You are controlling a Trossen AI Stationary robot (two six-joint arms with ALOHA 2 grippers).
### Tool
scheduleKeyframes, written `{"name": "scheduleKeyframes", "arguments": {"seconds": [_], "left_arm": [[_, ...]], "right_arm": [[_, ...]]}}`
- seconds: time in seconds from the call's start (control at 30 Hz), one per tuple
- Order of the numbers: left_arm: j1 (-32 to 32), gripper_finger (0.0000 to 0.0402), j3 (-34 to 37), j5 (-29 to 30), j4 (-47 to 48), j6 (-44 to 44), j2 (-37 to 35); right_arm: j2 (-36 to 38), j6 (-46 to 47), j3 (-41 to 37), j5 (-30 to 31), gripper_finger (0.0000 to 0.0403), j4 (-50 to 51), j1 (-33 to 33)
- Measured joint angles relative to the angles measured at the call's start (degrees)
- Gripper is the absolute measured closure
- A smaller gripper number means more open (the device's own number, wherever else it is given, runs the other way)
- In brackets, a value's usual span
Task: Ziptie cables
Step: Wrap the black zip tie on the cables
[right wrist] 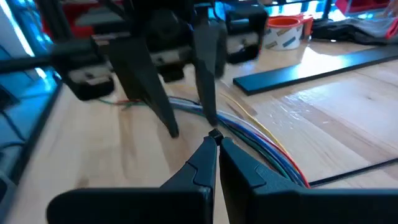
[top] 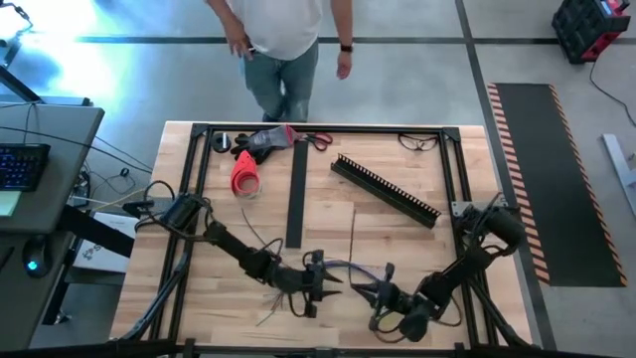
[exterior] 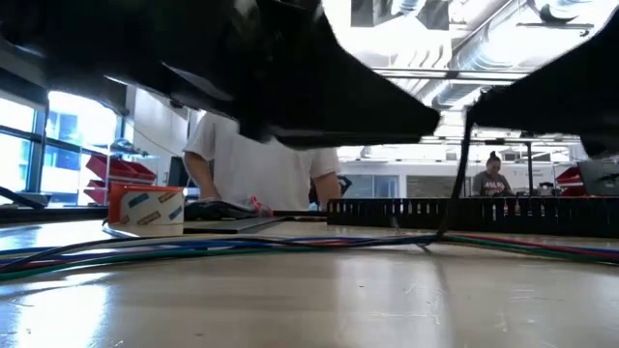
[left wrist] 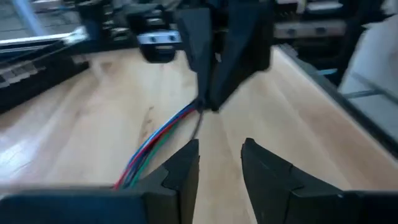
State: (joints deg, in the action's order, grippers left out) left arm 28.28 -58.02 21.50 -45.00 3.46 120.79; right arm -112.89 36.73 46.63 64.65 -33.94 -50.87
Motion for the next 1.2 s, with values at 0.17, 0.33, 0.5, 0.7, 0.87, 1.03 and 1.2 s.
{"name": "scheduleKeyframes", "arguments": {"seconds": [0.17, 0.33, 0.5, 0.7, 0.87, 1.03, 1.2], "left_arm": [[-2.22, 0.0282, -2.07, -3.07, -2.92, -0.24, 4.62], [-2.59, 0.028, -6.36, -2.45, -5.6, -1.99, 9.35], [-2.12, 0.0291, -8.12, 2.34, -5.63, -4.59, 10.44], [-1.59, 0.0345, -8.15, 3.97, -5.8, -6.09, 9.76], [-0.59, 0.0392, -8.15, 4.82, -6.4, -7.3, 9.23], [-0.03, 0.0399, -8.13, 4.91, -8.19, -7.62, 9.14], [0.01, 0.0401, -8.13, 4.45, -7.58, -5.94, 9.14]], "right_arm": [[2.0, -4.32, -5.16, -2.87, 0.0403, -10.72, -0.29], [2.08, -4.77, -6.32, -4.98, 0.0403, -13.86, -0.12], [2.08, -4.17, -6.12, -5.67, 0.0403, -13.93, -0.13], [2.09, -4.17, -6.12, -5.28, 0.0403, -13.9, -0.18], [2.08, -3.51, -6.12, -5.19, 0.0403, -13.75, -0.16], [2.08, -2.64, -6.12, -6.04, 0.0403, -13.3, -0.18], [2.1, -2.23, -6.12, -7.05, 0.0403, -12.06, -0.37]]}}
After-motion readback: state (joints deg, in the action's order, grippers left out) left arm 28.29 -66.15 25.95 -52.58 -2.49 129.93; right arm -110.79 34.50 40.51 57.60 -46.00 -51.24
